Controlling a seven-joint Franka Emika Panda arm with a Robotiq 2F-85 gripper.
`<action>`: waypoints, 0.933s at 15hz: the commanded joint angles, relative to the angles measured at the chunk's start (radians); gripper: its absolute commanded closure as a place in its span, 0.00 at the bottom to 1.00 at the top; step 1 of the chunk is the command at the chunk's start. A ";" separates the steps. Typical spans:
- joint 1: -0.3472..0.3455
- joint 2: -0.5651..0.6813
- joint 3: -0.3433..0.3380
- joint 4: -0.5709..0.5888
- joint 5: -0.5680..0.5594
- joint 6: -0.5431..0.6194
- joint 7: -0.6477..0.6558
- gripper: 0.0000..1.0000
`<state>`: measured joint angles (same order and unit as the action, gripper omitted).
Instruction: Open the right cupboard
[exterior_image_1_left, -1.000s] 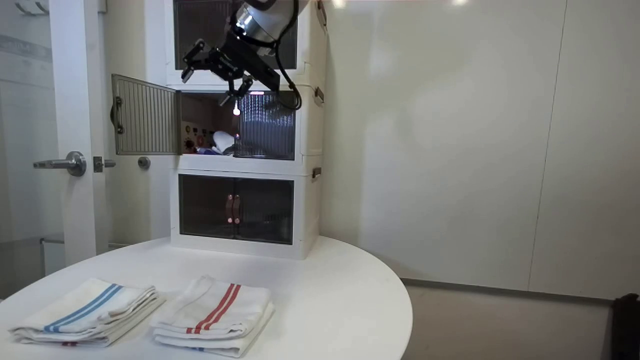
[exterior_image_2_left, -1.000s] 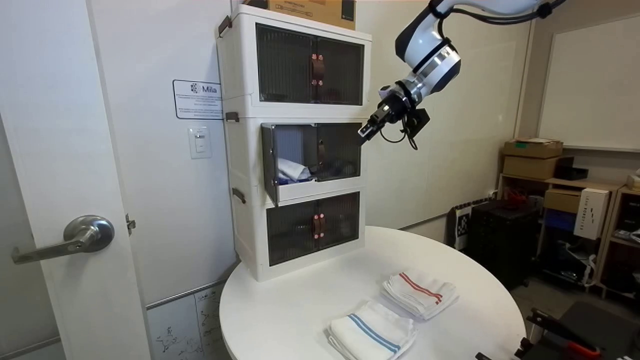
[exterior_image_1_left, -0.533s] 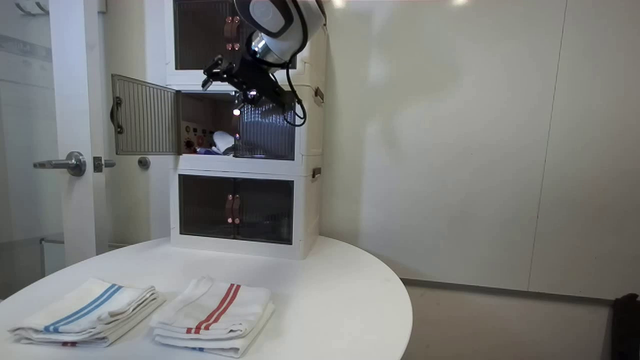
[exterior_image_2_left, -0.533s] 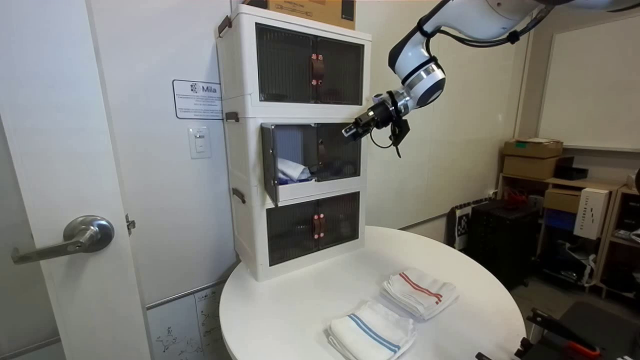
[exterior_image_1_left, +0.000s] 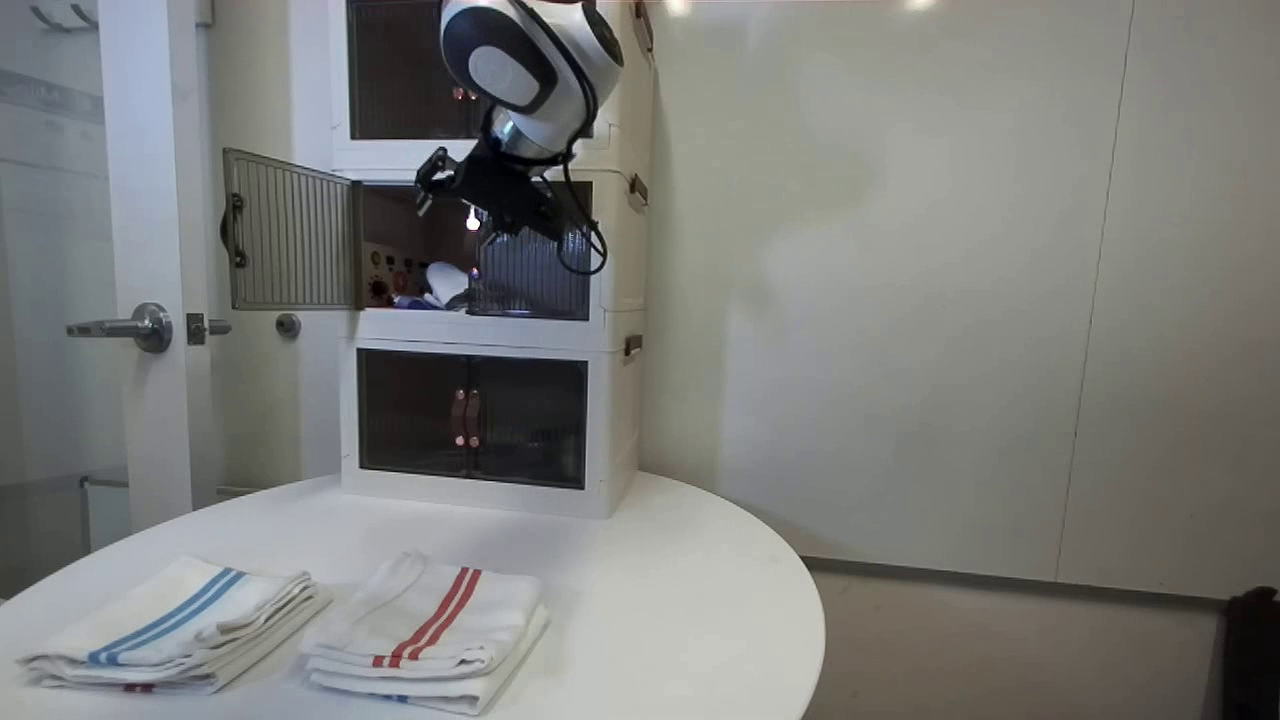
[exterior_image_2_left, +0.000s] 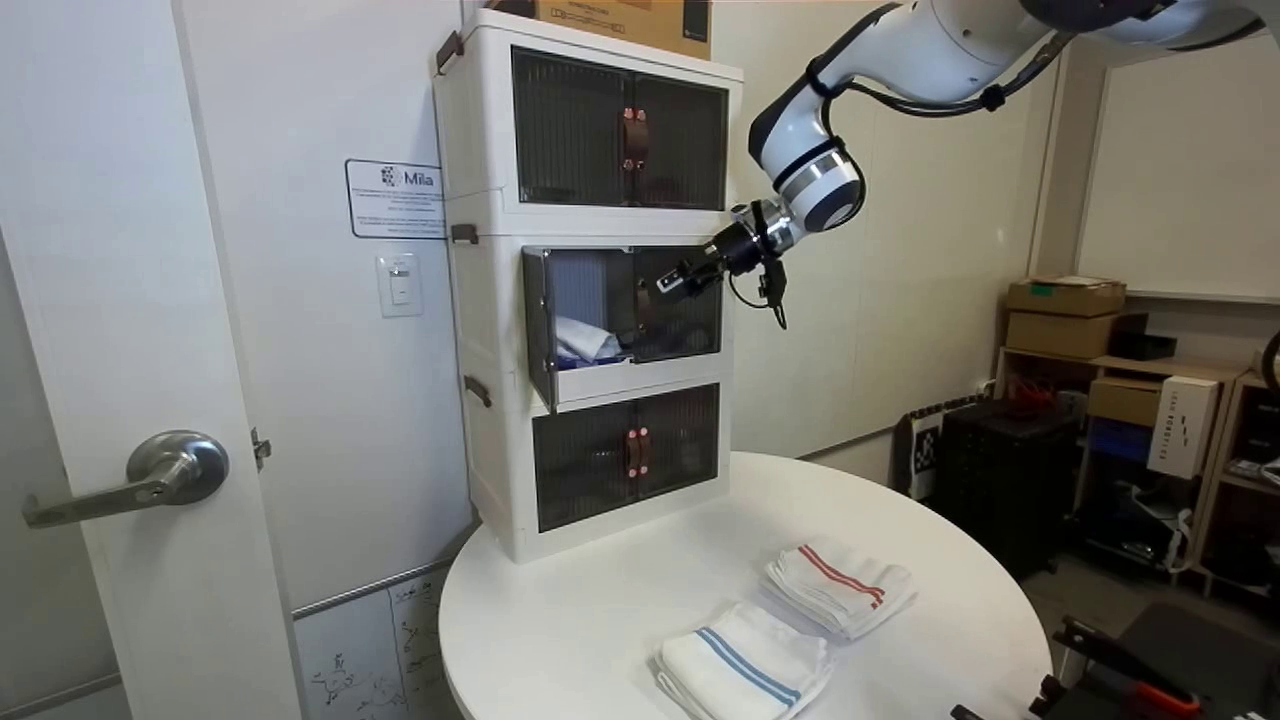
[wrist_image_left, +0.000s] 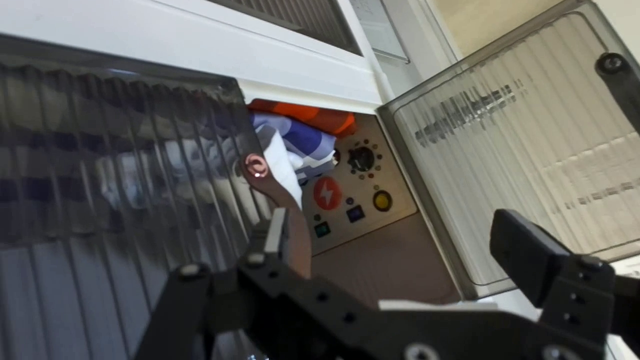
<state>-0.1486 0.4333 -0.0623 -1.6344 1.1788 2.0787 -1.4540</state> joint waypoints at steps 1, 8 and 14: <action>0.030 0.015 0.017 0.021 0.010 0.147 0.019 0.00; 0.038 0.035 0.058 0.024 0.004 0.224 0.016 0.00; 0.035 0.036 0.070 0.031 0.008 0.211 0.010 0.00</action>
<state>-0.1105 0.4547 -0.0041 -1.6333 1.1788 2.2831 -1.4518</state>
